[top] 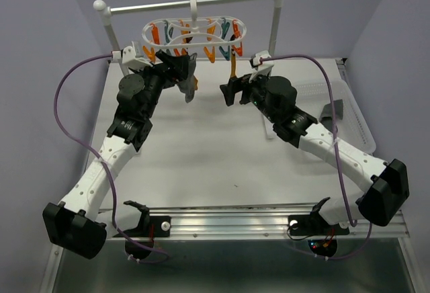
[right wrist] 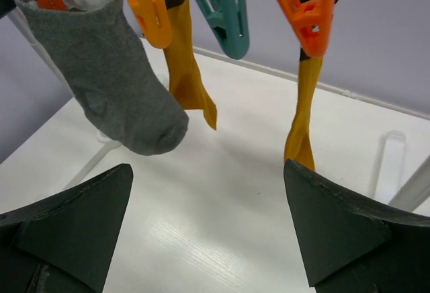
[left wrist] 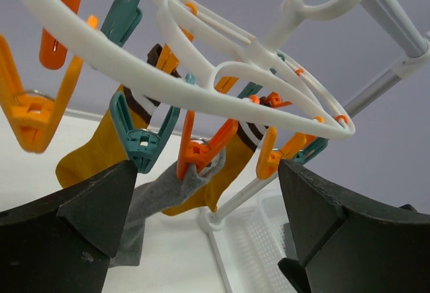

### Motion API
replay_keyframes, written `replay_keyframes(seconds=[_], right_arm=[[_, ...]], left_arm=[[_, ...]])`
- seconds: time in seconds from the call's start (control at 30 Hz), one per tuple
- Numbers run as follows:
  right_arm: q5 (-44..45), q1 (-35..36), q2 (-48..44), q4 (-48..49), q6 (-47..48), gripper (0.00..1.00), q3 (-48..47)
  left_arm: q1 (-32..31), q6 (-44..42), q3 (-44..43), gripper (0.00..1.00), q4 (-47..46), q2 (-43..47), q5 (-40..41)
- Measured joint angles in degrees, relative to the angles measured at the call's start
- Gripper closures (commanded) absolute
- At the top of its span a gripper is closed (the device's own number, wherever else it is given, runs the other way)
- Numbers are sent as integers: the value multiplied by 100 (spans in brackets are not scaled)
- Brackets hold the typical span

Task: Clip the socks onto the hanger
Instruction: Open the clamp at the hanger.

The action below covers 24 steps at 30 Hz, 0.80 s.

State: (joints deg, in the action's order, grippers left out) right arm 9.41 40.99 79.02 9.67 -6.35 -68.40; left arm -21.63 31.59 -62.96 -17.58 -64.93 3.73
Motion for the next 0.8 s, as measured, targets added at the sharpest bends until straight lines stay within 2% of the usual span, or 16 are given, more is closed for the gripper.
replay_keyframes(seconds=[0.2, 0.4, 0.63, 0.8], right_arm=[[326, -20, -177, -262, 212, 0, 76], [188, -234, -372, -734, 608, 0, 70], [-122, -461, -645, -1709, 2699, 0, -358], [-592, -658, -623, -2184, 3980, 0, -1285]], left_arm=[[0, 39, 280, 1, 116, 271, 50], [0, -37, 549, 1, 258, 763, 173], [11, -570, 887, 1, 507, 1696, 398], [33, -975, 1139, 1, 522, 2131, 271]])
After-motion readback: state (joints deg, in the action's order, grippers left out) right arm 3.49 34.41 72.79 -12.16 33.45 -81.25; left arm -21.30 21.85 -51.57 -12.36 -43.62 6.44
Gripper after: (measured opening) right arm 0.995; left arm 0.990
